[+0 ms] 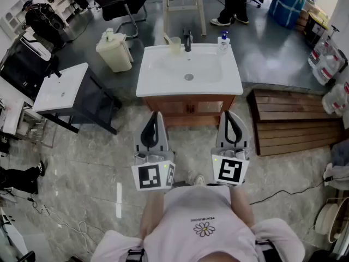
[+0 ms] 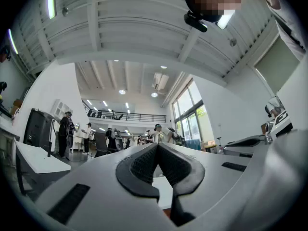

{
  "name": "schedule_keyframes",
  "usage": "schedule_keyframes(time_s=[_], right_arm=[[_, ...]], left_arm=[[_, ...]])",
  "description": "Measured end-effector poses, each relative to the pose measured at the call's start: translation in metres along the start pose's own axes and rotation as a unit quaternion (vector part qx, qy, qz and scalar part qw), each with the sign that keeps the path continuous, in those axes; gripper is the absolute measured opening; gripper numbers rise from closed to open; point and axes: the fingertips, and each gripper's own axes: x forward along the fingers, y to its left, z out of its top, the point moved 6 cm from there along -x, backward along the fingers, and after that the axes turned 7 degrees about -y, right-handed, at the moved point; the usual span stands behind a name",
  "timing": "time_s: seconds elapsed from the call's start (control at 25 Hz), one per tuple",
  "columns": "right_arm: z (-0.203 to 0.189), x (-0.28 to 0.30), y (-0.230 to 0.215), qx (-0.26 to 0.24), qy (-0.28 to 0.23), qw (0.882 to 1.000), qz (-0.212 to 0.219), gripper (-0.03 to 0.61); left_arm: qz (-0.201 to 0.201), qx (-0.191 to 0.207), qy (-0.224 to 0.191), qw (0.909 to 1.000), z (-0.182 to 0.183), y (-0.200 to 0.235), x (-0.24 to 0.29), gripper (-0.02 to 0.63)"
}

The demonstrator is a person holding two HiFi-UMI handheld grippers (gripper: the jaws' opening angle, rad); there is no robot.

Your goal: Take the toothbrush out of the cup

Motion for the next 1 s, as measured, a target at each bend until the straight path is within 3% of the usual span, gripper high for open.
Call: schedule_keyframes(time_s=[0.64,1.0], right_arm=[[-0.013,0.015,-0.011,0.011,-0.006,1.0,0.017,0.012],[-0.028,0.027,0.006,0.022,0.005,0.999,0.05,0.012]], left_arm=[[0.016,-0.007,-0.008,0.9998,-0.005,-0.001,0.015,0.017],[0.036,-0.018,0.013,0.9991,-0.02,0.011,0.013,0.017]])
